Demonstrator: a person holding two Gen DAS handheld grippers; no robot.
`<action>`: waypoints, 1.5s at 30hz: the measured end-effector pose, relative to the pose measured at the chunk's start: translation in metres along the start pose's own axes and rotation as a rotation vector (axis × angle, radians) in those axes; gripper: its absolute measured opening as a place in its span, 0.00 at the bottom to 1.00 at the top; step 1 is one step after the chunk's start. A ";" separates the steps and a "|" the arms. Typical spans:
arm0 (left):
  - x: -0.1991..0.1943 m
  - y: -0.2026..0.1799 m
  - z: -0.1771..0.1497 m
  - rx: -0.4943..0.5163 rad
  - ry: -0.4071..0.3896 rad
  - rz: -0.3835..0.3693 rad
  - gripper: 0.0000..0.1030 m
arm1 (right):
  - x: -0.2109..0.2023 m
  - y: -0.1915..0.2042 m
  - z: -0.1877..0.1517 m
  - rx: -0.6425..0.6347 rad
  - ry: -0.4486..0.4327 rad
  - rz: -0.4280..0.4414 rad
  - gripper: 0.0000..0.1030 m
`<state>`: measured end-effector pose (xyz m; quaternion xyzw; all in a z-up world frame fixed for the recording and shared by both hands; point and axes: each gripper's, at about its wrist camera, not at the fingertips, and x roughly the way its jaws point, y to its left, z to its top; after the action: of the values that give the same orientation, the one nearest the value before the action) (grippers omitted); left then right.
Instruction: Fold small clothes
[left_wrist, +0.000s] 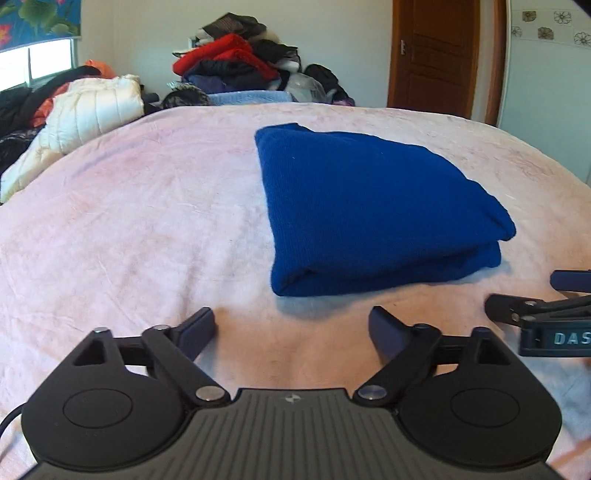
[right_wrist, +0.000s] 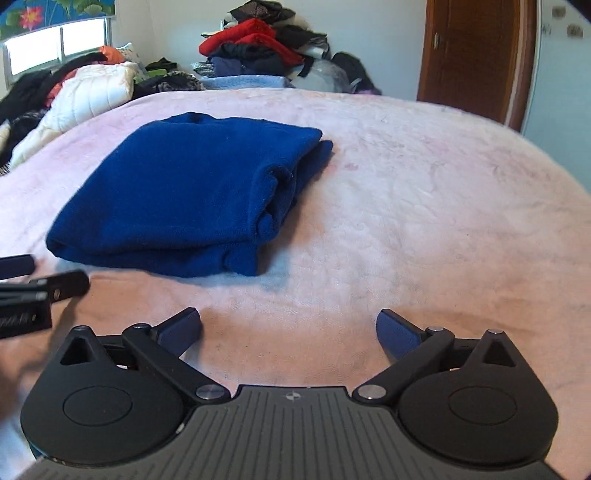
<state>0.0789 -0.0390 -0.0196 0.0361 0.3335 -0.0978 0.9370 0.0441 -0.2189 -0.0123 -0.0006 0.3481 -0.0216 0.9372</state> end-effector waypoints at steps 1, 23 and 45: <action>0.003 -0.002 0.000 0.003 0.006 0.004 0.96 | 0.000 0.002 -0.001 0.017 -0.012 -0.014 1.00; 0.005 -0.007 -0.001 0.001 0.013 0.038 1.00 | 0.000 -0.001 -0.002 0.029 -0.021 -0.012 0.99; 0.005 -0.007 -0.001 0.001 0.013 0.037 1.00 | 0.000 0.000 -0.003 0.029 -0.022 -0.013 0.99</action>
<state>0.0808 -0.0466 -0.0236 0.0433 0.3390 -0.0801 0.9364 0.0421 -0.2193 -0.0142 0.0107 0.3373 -0.0327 0.9408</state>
